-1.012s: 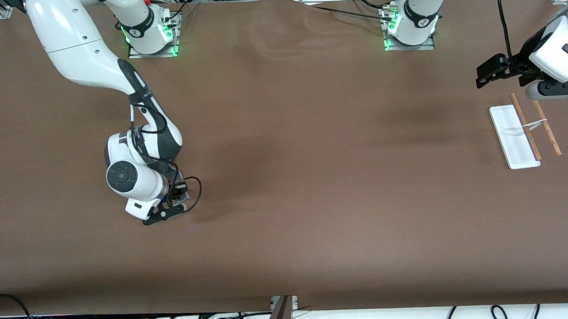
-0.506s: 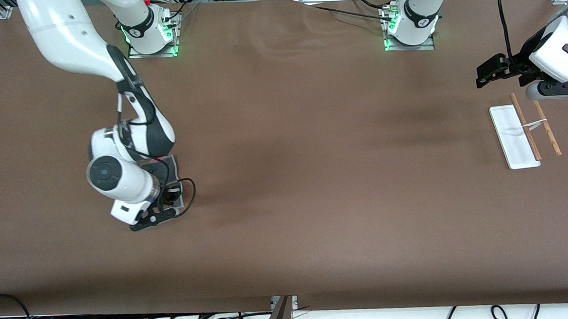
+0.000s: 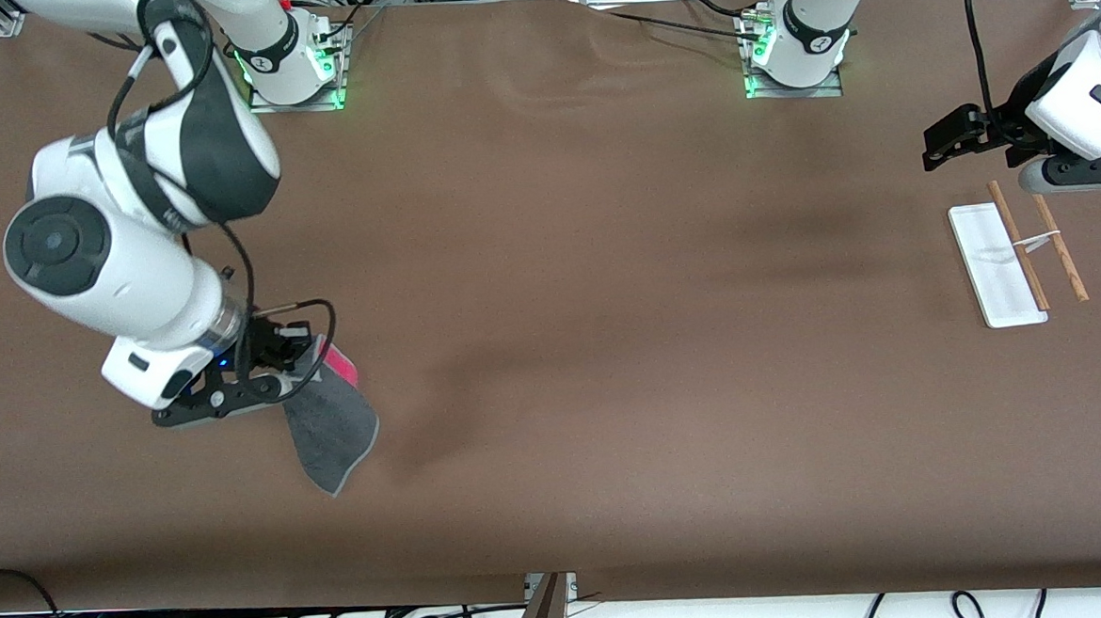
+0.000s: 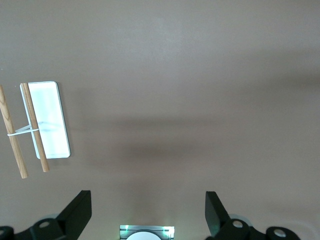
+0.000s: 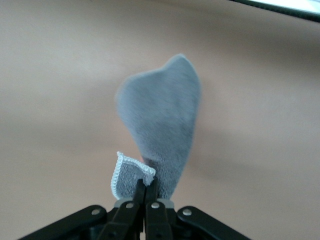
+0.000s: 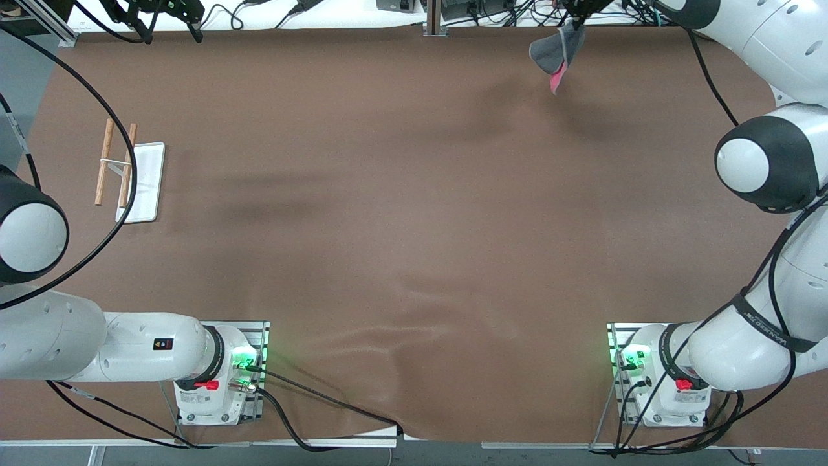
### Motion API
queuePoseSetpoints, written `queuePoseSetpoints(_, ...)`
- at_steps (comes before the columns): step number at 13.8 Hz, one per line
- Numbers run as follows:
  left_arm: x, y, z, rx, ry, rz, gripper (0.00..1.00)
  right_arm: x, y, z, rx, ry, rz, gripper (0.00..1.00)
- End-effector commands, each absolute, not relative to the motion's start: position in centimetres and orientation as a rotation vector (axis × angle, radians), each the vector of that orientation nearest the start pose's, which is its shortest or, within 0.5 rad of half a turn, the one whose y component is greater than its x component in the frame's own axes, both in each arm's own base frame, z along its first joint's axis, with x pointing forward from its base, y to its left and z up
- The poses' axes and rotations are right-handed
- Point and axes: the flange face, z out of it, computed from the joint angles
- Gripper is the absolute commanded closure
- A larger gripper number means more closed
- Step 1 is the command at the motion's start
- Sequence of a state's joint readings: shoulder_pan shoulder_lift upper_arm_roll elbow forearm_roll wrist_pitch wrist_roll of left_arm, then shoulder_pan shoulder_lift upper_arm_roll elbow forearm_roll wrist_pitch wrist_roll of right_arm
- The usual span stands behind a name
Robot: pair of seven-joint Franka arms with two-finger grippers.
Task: Pass towel and hang on rack
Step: 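Lift the grey towel with the right gripper toward the table middle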
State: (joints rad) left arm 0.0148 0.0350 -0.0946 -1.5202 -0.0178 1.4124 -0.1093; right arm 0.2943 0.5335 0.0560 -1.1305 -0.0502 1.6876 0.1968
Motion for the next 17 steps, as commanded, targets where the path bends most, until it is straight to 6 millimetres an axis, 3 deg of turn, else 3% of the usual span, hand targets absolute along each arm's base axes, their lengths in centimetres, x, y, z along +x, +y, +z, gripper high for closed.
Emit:
queuePoseSetpoints(1,54.4,-4.5,62.0,-3.148,-0.049,0.218,0.00,64.3,28.1,54.0,-3.141,-0.069,-0.091,1.00)
queuePoseSetpoints(5,54.4,-4.5,62.1,-3.153,-0.051,0.212,0.00,59.8,35.8,56.7,-3.106,0.069,-0.151,1.00)
queuePoseSetpoints(8,55.8,-4.7,60.0,-3.158,-0.022,0.266,0.00,55.9,42.4,59.1,-3.025,0.209,-0.227,1.00)
queuePoseSetpoints(9,55.8,-5.5,60.2,-3.143,-0.002,0.266,0.00,54.8,44.2,59.1,-3.006,0.217,-0.240,1.00)
queuePoseSetpoints(10,56.5,-5.6,58.6,-3.139,0.007,0.307,0.00,53.9,45.8,59.0,-2.989,0.215,-0.250,1.00)
queuePoseSetpoints(11,58.1,-6.3,54.8,-3.121,0.007,0.420,0.00,52.9,47.3,58.8,-2.981,0.210,-0.250,1.00)
queuePoseSetpoints(14,58.8,-6.2,54.0,-3.173,0.049,0.501,0.00,51.7,50.6,58.8,-2.835,0.275,-0.226,1.00)
queuePoseSetpoints(17,57.5,-8.4,51.6,-3.424,0.191,0.669,0.00,50.8,53.6,57.7,-2.760,0.243,-0.240,1.00)
